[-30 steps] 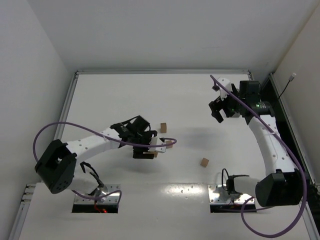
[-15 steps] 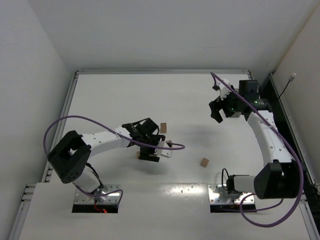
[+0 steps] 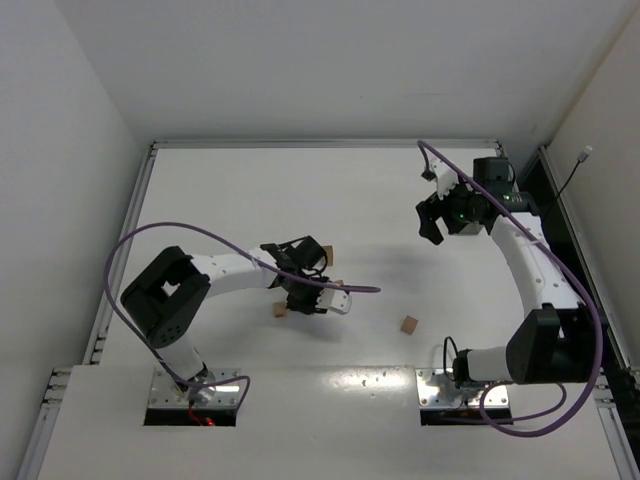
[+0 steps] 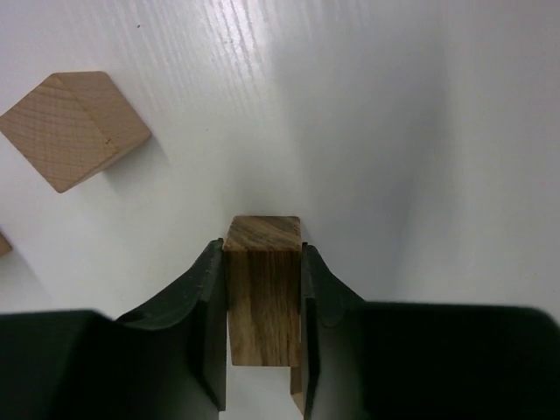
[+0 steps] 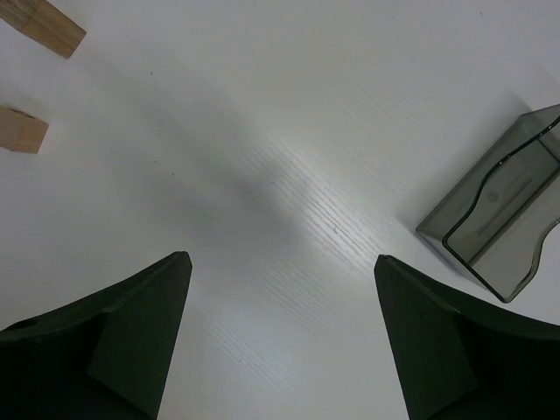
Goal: Build the wood block tower
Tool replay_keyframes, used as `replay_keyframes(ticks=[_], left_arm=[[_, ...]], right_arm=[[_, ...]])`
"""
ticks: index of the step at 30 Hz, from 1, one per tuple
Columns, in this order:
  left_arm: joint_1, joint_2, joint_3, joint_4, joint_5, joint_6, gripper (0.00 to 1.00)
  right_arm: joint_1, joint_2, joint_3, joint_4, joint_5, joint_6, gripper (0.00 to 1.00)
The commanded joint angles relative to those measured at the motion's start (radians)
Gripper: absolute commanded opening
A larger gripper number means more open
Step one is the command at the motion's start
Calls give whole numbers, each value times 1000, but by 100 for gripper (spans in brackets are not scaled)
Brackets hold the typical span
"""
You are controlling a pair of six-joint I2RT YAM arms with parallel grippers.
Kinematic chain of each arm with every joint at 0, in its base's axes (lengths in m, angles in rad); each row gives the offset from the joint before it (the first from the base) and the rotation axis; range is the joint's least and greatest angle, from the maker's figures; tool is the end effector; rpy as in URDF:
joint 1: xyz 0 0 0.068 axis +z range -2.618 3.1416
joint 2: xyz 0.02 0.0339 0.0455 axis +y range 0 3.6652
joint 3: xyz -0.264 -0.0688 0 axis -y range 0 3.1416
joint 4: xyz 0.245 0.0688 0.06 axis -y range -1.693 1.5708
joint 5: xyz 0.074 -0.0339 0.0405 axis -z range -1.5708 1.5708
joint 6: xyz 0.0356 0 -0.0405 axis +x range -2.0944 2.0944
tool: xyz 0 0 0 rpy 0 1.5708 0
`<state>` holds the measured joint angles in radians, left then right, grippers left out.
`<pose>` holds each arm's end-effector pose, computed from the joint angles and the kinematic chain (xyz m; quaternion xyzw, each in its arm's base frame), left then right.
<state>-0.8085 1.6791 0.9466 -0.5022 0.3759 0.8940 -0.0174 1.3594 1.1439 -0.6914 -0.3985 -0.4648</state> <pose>0.2020 -0.2304 0.1556 0.7490 0.6148 -0.1770 0.1720 0.2828 0.0089 0.2937 -0.2685 0.8893 0.1054 0.3549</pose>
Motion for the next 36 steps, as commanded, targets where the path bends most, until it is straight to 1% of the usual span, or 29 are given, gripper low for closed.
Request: replay_keyframes(ticks=[1, 3, 5, 6, 7, 9, 10, 12, 13, 14, 15, 16, 17, 19, 21, 22, 23, 25, 28, 31, 32, 36], left_arm=[[0, -22, 14, 23, 27, -30, 0], [22, -67, 3, 68, 56, -73, 0], [49, -154, 3, 105, 113, -168, 0], [70, -209, 3, 132, 138, -243, 0], [83, -234, 3, 146, 193, -285, 0], [112, -271, 12, 200, 247, -384, 0], [149, -292, 24, 220, 300, -489, 0], [193, -303, 37, 266, 349, -607, 0], [218, -303, 37, 325, 375, -666, 0], [268, -312, 37, 364, 420, -788, 0], [291, -312, 37, 405, 441, -852, 0], [313, -321, 25, 497, 463, -910, 0], [342, -332, 2, 545, 475, -1020, 0], [367, -344, -18, 669, 529, -1146, 0], [367, -355, -32, 730, 573, -1210, 0], [367, -366, -49, 795, 584, -1237, 0], [367, -381, -72, 823, 584, -1282, 0], [367, -397, -94, 867, 594, -1310, 0], [367, -407, -117, 890, 594, -1296, 0], [367, -418, -140, 900, 603, -1285, 0], [358, -427, -150, 927, 612, -1285, 0], [347, -427, -150, 947, 612, -1285, 0]], right_arm=[[14, 6, 69, -11, -42, -17, 81], [14, 6, 70, -22, -97, -29, 80], [14, -23, 70, -33, -188, -29, 80], [14, -23, 70, -43, -215, -41, 80], [25, -32, 79, -54, -264, -58, 80], [36, -32, 91, -89, -308, -71, 80], [36, -32, 105, -105, -350, -95, 80], [45, -13, 131, -163, -396, -118, 80], [45, 9, 142, -190, -446, -153, 80], [45, 20, 152, -213, -474, -164, 80], [45, 20, 166, -227, -500, -164, 80], [45, 33, 166, -249, -555, -164, 80], [45, 46, 178, -249, -578, -173, 80], [56, 58, 210, -275, -641, -173, 79], [80, 72, 234, -295, -668, -173, 76], [80, 85, 252, -304, -677, -184, 76], [97, 95, 261, -319, -689, -193, 74], [128, 119, 275, -341, -700, -204, 73], [174, 144, 298, -350, -709, -213, 71], [214, 173, 298, -373, -709, -222, 71], [232, 184, 298, -373, -709, -222, 71], [260, 210, 330, -391, -727, -232, 70]])
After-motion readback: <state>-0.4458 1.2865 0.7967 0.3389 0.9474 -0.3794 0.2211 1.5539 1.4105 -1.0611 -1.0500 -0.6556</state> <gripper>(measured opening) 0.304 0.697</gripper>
